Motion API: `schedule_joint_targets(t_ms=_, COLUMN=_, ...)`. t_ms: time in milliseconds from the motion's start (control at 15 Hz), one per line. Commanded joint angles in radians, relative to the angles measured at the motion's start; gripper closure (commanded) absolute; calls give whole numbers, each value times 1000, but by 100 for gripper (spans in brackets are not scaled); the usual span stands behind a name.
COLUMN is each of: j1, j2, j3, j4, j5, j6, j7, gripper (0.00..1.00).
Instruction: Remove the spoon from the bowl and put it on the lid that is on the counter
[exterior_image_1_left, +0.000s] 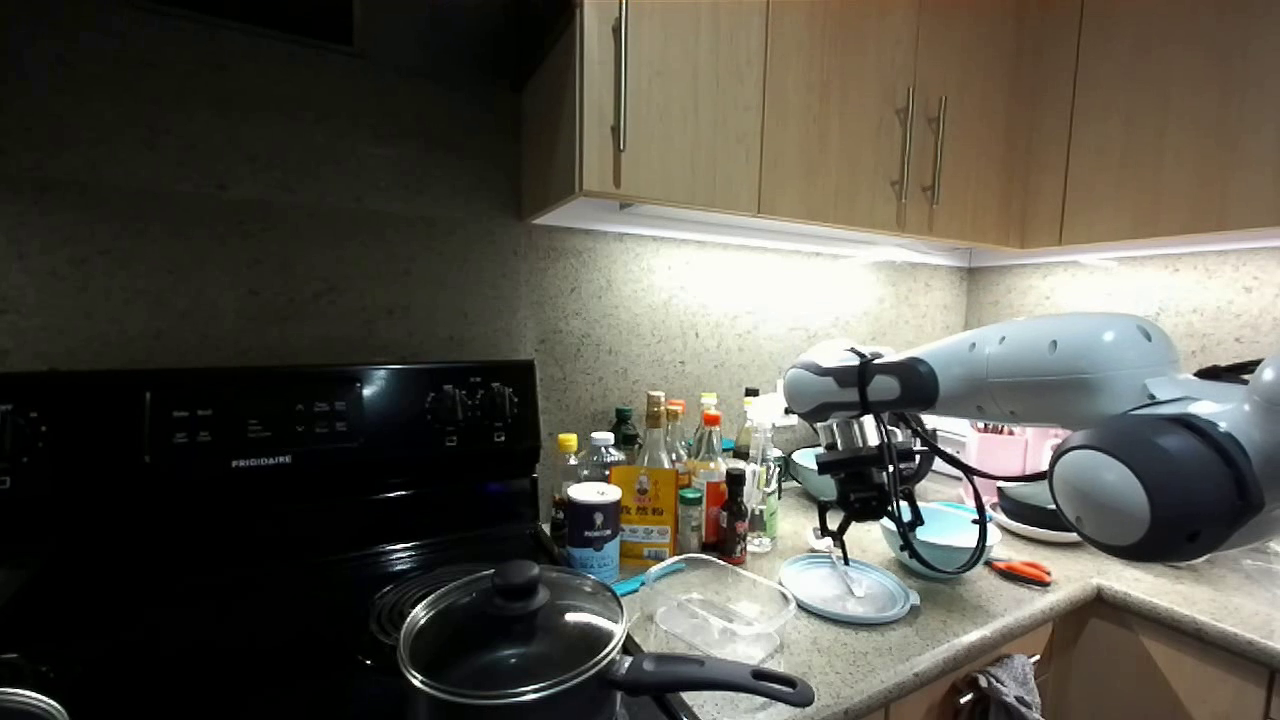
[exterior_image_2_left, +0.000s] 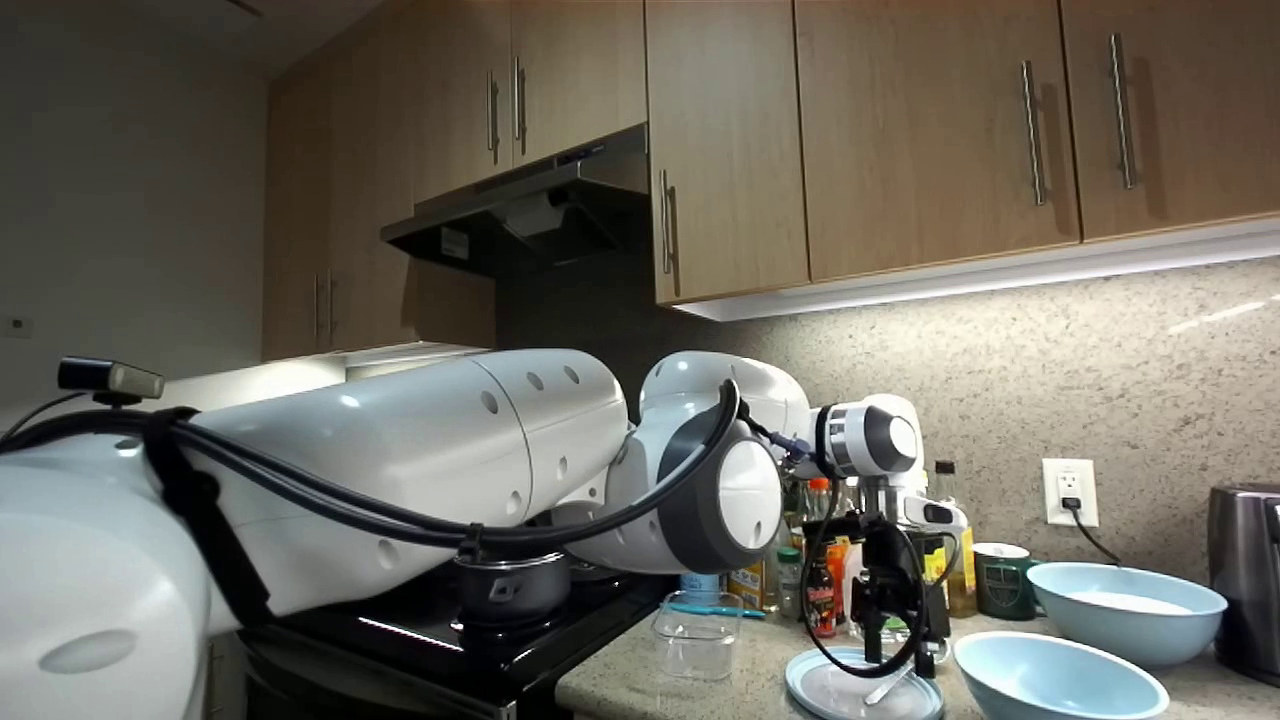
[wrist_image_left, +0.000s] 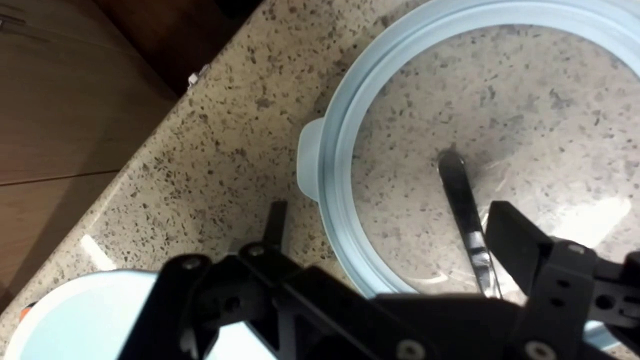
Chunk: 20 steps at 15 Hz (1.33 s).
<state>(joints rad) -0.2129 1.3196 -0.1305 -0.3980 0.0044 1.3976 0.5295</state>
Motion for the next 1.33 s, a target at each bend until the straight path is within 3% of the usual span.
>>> schedule_joint_targets(t_ms=0, j1=6, j2=12, j3=-19, j4=6, j5=-42, j6=41, j7=-122, gripper=0)
schedule_joint_targets(t_ms=267, j1=7, j2=7, j3=-22, j4=-12, j5=-32, j6=41, j7=-182, gripper=0)
schedule_joint_targets(t_ms=400, j1=18, j2=-7, j3=-5, j4=-12, j5=-5, j6=2, j7=-125, gripper=0)
schedule_joint_targets(t_ms=667, j1=19, j2=25, j3=-12, j4=26, j5=-16, j6=42, j7=-143, gripper=0)
schedule_joint_targets(t_ms=1067, j1=-1, j2=40, j3=5, j4=15, j5=-20, j6=164, j7=-462, gripper=0)
schedule_joint_targets(t_ms=1267, j1=-21, j2=32, j3=41, j4=-16, j5=18, j6=145, j7=-558, gripper=0)
